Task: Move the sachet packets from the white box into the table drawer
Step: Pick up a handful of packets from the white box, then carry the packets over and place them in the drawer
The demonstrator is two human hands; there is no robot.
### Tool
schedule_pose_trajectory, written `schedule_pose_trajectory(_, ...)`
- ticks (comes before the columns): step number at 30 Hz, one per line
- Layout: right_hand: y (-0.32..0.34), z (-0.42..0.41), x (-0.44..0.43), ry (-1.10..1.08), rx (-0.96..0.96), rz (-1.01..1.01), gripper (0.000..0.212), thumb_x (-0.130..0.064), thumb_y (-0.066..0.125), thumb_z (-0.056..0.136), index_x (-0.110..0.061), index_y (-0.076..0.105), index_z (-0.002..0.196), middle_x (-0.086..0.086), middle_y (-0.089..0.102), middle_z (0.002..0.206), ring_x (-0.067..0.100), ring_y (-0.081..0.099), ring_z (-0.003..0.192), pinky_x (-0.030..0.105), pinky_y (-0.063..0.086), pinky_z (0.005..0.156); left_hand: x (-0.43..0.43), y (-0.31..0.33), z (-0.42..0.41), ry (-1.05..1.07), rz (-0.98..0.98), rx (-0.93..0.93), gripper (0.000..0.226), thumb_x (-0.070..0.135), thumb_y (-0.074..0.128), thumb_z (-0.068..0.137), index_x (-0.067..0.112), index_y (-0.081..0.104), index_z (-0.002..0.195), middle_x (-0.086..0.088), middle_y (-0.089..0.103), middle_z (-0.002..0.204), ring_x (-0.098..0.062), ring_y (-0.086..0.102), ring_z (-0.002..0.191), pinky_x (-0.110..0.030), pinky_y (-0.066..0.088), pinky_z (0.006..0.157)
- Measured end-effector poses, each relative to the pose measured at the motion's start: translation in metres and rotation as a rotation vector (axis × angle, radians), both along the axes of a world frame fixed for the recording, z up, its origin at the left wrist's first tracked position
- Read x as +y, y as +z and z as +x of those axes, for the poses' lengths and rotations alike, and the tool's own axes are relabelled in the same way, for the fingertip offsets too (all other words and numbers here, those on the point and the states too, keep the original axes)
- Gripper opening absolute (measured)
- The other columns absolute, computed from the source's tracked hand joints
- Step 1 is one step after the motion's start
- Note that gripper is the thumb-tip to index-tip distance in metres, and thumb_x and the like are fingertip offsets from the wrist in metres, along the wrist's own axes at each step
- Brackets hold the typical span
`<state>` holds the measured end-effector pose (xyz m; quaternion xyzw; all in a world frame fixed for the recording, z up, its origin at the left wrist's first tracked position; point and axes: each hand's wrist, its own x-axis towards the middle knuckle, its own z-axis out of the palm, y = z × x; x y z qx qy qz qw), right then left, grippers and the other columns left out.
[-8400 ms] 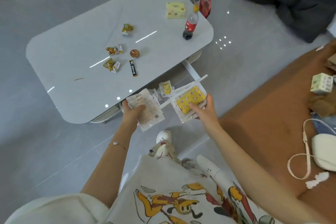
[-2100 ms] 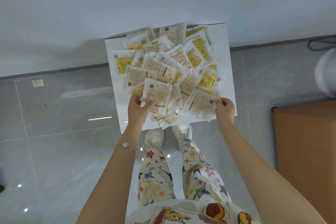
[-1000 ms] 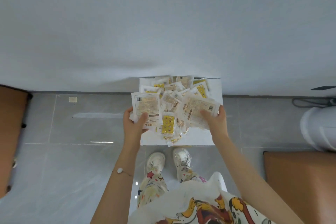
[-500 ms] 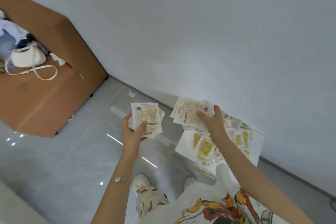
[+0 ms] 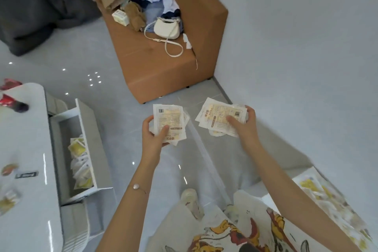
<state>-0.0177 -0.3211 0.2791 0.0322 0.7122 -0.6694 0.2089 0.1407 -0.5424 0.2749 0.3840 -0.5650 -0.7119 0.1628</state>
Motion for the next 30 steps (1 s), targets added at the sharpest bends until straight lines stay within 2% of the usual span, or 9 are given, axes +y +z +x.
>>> schedule_pose_trajectory(2, 0.001, -0.001, -0.043, 0.068, -0.013, -0.016, 0.05, -0.013, 0.074, 0.082, -0.033, 0.044, 0.117, -0.003, 0.064, 0.11, 0.011, 0.068, 0.095, 0.027, 0.056, 0.073, -0.032, -0.001, 0.013, 0.078, 0.005, 0.003, 0.045, 0.013, 0.067, 0.089, 0.034, 0.045, 0.121, -0.002, 0.067, 0.115, -0.02, 0.071, 0.093, -0.029, 0.058, 0.063)
schedule_pose_trajectory(4, 0.002, -0.001, -0.083, 0.138, -0.018, -0.024, 0.048, -0.011, 0.073, 0.082, -0.03, 0.045, 0.116, 0.0, 0.064, 0.111, 0.014, 0.068, 0.096, 0.025, 0.056, 0.07, -0.058, -0.002, 0.024, 0.15, 0.011, 0.009, 0.046, 0.014, 0.068, 0.088, 0.035, 0.045, 0.122, -0.002, 0.067, 0.116, -0.021, 0.071, 0.096, -0.03, 0.058, 0.065)
schedule_pose_trajectory(8, 0.001, -0.001, -0.159, 0.278, -0.015, -0.017, 0.045, -0.009, 0.073, 0.083, -0.035, 0.045, 0.107, -0.004, 0.064, 0.104, 0.002, 0.069, 0.083, 0.017, 0.053, 0.062, -0.099, -0.005, 0.04, 0.287, 0.032, 0.02, 0.046, 0.015, 0.069, 0.088, 0.041, 0.045, 0.119, -0.002, 0.066, 0.119, -0.021, 0.07, 0.098, -0.031, 0.058, 0.067)
schedule_pose_trajectory(12, -0.004, -0.005, -0.231, 0.454, -0.022, -0.011, 0.046, -0.01, 0.073, 0.083, -0.038, 0.045, 0.106, -0.006, 0.065, 0.104, 0.001, 0.069, 0.083, 0.017, 0.054, 0.062, -0.135, -0.008, 0.051, 0.428, 0.032, 0.029, 0.049, 0.014, 0.07, 0.087, 0.036, 0.044, 0.123, -0.003, 0.065, 0.12, -0.022, 0.069, 0.1, -0.032, 0.059, 0.068)
schedule_pose_trajectory(17, -0.006, -0.015, -0.323, 0.676, -0.019, 0.008, 0.051, -0.009, 0.073, 0.083, -0.026, 0.044, 0.122, -0.008, 0.064, 0.103, 0.002, 0.068, 0.086, 0.023, 0.055, 0.069, -0.181, -0.01, 0.058, 0.638, 0.045, 0.03, 0.051, 0.014, 0.07, 0.086, 0.04, 0.043, 0.12, -0.001, 0.062, 0.121, -0.021, 0.067, 0.104, -0.031, 0.059, 0.068)
schedule_pose_trajectory(20, -0.004, -0.018, -0.373, 0.804, -0.024, 0.015, 0.052, -0.007, 0.072, 0.083, -0.019, 0.044, 0.125, -0.003, 0.063, 0.108, 0.01, 0.066, 0.094, 0.029, 0.057, 0.078, -0.202, -0.013, 0.06, 0.797, 0.067, 0.02, 0.051, 0.012, 0.069, 0.087, 0.036, 0.042, 0.123, -0.001, 0.062, 0.12, -0.02, 0.067, 0.102, -0.031, 0.06, 0.066)
schedule_pose_trajectory(22, -0.004, -0.017, -0.403, 0.875, -0.029, 0.02, 0.052, -0.007, 0.071, 0.084, -0.017, 0.044, 0.126, -0.002, 0.063, 0.109, 0.013, 0.065, 0.097, 0.029, 0.057, 0.078, -0.212, -0.014, 0.065, 0.887, 0.093, 0.015, 0.053, 0.01, 0.068, 0.088, 0.033, 0.041, 0.128, 0.0, 0.063, 0.118, -0.018, 0.069, 0.097, -0.03, 0.059, 0.065)
schedule_pose_trajectory(26, -0.008, -0.006, -0.462, 1.043, -0.058, 0.02, 0.05, -0.007, 0.071, 0.084, -0.021, 0.045, 0.124, -0.01, 0.066, 0.101, 0.007, 0.068, 0.092, 0.02, 0.055, 0.068, -0.228, -0.019, 0.082, 1.059, 0.106, 0.01, 0.054, 0.009, 0.067, 0.088, 0.028, 0.041, 0.131, -0.001, 0.063, 0.117, -0.016, 0.07, 0.093, -0.03, 0.059, 0.063)
schedule_pose_trajectory(30, -0.015, 0.019, -0.514, 1.146, -0.083, 0.033, 0.055, -0.008, 0.071, 0.084, -0.023, 0.043, 0.129, -0.006, 0.066, 0.109, 0.009, 0.068, 0.097, 0.027, 0.057, 0.076, -0.249, -0.024, 0.108, 1.166, 0.078, -0.033, 0.051, 0.011, 0.068, 0.087, 0.032, 0.043, 0.126, -0.004, 0.057, 0.126, -0.022, 0.068, 0.1, -0.034, 0.06, 0.065)
